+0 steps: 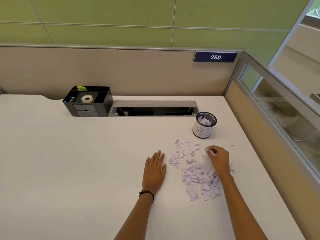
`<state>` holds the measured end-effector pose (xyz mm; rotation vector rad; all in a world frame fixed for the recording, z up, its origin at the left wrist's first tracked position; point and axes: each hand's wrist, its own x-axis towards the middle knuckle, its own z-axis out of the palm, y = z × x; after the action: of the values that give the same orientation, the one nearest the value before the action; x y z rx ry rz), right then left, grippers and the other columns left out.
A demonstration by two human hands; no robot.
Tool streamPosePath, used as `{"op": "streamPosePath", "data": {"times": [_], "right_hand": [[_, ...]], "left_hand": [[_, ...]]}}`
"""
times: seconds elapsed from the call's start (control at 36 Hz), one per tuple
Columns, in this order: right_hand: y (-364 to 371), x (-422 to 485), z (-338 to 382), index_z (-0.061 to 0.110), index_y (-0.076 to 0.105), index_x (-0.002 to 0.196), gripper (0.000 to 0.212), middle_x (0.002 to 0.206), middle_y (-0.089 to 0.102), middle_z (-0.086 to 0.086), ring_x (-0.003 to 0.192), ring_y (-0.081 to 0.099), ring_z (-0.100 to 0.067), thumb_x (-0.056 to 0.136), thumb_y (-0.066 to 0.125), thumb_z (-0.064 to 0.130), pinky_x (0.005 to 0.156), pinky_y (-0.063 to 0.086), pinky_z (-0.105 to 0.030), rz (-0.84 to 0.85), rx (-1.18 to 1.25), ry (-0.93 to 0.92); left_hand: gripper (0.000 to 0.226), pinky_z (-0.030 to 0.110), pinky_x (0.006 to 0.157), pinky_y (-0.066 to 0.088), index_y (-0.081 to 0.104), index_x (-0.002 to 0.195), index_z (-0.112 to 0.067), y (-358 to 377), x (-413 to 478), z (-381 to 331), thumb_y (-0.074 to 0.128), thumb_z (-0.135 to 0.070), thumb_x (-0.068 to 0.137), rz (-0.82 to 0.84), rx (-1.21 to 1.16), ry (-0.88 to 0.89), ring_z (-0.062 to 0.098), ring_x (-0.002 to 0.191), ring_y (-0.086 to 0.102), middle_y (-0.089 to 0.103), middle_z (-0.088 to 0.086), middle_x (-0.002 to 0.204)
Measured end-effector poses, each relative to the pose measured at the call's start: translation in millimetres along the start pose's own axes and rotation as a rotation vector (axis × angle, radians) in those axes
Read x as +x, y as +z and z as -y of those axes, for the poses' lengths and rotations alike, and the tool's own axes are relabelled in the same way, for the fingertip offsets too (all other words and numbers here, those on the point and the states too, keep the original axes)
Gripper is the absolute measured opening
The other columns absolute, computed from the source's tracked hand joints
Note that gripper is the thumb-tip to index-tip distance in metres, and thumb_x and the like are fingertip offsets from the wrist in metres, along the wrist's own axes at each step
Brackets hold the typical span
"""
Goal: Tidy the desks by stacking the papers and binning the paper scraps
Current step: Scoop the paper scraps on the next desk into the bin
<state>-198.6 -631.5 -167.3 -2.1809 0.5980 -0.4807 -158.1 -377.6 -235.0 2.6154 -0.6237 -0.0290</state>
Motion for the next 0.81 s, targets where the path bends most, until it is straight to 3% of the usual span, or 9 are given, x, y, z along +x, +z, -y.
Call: {"op": "streamPosePath", "data": {"times": [0.08,0.19,0.44,0.5,0.58,0.75,0.81], "right_hand": [[-4.3,17.1,8.2,0.005,0.071,0.087,0.006,0.078,0.069,-0.012,0.061,0.062,-0.010,0.083,0.066,0.005,0.066,0.056,-0.032,-0.067,0.144,0.068],[-10.1,43.0,18.9,-0.005,0.066,0.100,0.016,0.082,0.064,-0.017,0.045,0.059,-0.001,0.086,0.061,0.000,0.048,0.052,-0.014,-0.131,0.393,0.188],[-17.8,94.1,43.9,-0.006,0.062,0.104,0.018,0.077,0.063,-0.014,0.043,0.062,-0.006,0.088,0.057,0.001,0.047,0.052,-0.016,-0.151,0.553,0.278],[-16.2,104.1,45.9,-0.006,0.062,0.104,0.019,0.088,0.064,-0.017,0.050,0.065,-0.010,0.089,0.055,0.001,0.050,0.053,-0.015,-0.143,0.551,0.280],[-12.8,115.9,47.3,-0.004,0.066,0.103,0.020,0.104,0.065,-0.017,0.083,0.067,-0.026,0.089,0.054,0.004,0.063,0.056,-0.017,-0.141,0.493,0.283],[-6.1,115.5,43.8,0.007,0.061,0.120,0.030,0.124,0.060,-0.011,0.114,0.056,-0.025,0.094,0.045,0.008,0.101,0.045,-0.036,-0.029,0.338,0.226],[-5.5,105.2,46.7,0.007,0.063,0.117,0.032,0.126,0.059,-0.008,0.118,0.054,-0.020,0.093,0.042,0.002,0.101,0.041,-0.022,-0.072,0.271,0.137]], "left_hand": [[0.058,0.027,0.115,-0.005,0.026,0.147,-0.023,1.5,4.6,0.3,0.013,-0.043,0.094,-0.013,-0.008,-0.033,0.012,0.143,0.017,0.019,-0.006,0.155],[0.054,0.030,0.115,0.001,0.033,0.145,-0.020,4.9,10.2,3.3,0.023,-0.039,0.095,-0.028,0.005,-0.071,0.015,0.140,0.028,0.028,-0.002,0.153],[0.052,0.032,0.114,0.002,0.033,0.144,-0.019,10.6,15.7,4.4,0.026,-0.038,0.096,-0.046,0.060,-0.087,0.015,0.139,0.028,0.031,-0.001,0.152],[0.052,0.033,0.114,0.003,0.034,0.144,-0.019,10.8,16.9,4.3,0.027,-0.038,0.096,-0.055,0.069,-0.083,0.014,0.138,0.027,0.032,-0.001,0.151],[0.052,0.033,0.114,0.004,0.034,0.144,-0.018,10.3,18.4,3.9,0.027,-0.037,0.096,-0.070,0.071,-0.078,0.015,0.139,0.028,0.032,0.000,0.151],[0.052,0.034,0.114,0.006,0.034,0.144,-0.018,10.0,16.7,3.8,0.026,-0.037,0.096,-0.078,0.069,-0.070,0.016,0.138,0.029,0.032,0.000,0.151],[0.052,0.034,0.113,0.007,0.035,0.143,-0.018,10.1,16.4,3.8,0.025,-0.037,0.096,-0.077,0.086,-0.077,0.017,0.137,0.031,0.033,0.000,0.151]]}}
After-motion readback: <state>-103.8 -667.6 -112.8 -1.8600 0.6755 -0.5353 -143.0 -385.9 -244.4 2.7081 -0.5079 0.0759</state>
